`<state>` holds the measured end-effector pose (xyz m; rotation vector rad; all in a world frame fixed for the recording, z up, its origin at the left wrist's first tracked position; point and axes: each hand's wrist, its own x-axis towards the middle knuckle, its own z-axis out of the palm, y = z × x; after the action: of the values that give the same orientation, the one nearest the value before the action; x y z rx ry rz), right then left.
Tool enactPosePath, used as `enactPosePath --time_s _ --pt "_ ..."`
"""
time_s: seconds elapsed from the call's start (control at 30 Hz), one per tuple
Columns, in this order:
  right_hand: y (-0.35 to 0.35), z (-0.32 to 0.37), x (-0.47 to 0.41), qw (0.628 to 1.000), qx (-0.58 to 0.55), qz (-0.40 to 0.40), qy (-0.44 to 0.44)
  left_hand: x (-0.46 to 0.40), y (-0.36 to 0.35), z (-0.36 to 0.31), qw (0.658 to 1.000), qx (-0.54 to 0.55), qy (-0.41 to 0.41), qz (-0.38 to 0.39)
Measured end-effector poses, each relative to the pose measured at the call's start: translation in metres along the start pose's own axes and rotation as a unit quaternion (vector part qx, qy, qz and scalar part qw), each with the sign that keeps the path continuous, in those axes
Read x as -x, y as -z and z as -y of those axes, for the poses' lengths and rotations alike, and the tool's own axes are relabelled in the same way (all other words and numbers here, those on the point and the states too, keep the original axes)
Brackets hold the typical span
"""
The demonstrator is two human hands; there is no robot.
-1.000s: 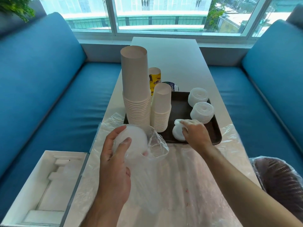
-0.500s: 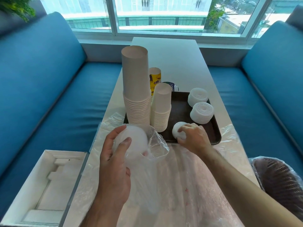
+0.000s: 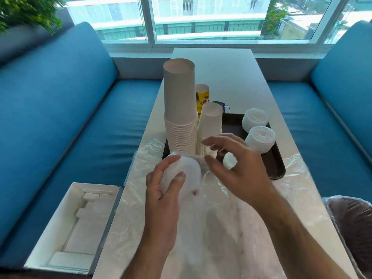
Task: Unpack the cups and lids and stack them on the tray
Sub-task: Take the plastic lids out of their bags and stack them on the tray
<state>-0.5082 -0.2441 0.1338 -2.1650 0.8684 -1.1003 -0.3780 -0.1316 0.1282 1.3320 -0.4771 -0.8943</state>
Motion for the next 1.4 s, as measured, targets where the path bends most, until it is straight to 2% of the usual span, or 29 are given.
enactPosePath --time_s 0.13,0.2,0.47,1.03,1.17,1.27,1.33,1.4 --pt "-0.011 0.015 0.008 0.994 0.030 0.101 0.036 0.003 -0.002 -0.007 0.999 -0.039 -0.019 0.012" --pt "-0.016 0.016 0.011 0.992 0.041 0.114 0.037 0.002 -0.001 -0.008 0.997 -0.065 -0.033 0.007" --pt "-0.023 0.021 0.014 0.993 0.050 0.101 0.038 0.003 0.008 -0.009 1.000 0.013 -0.014 0.017" --pt "-0.028 0.022 0.021 0.995 0.034 0.029 0.087 0.005 0.011 -0.018 0.997 0.066 0.026 0.003" --pt "-0.028 0.021 0.022 0.997 0.009 0.033 0.070 0.004 0.011 -0.017 0.997 0.069 0.032 -0.009" --pt "-0.022 0.018 0.022 0.997 -0.023 0.067 0.011 0.002 0.011 -0.018 0.996 0.076 0.031 -0.029" --pt "-0.018 0.011 0.019 0.992 -0.079 0.091 -0.032 -0.001 0.013 -0.018 0.994 0.095 0.027 -0.041" --pt "-0.013 0.000 0.017 0.983 -0.166 0.047 -0.066 -0.005 0.015 -0.016 0.993 0.107 0.023 -0.048"
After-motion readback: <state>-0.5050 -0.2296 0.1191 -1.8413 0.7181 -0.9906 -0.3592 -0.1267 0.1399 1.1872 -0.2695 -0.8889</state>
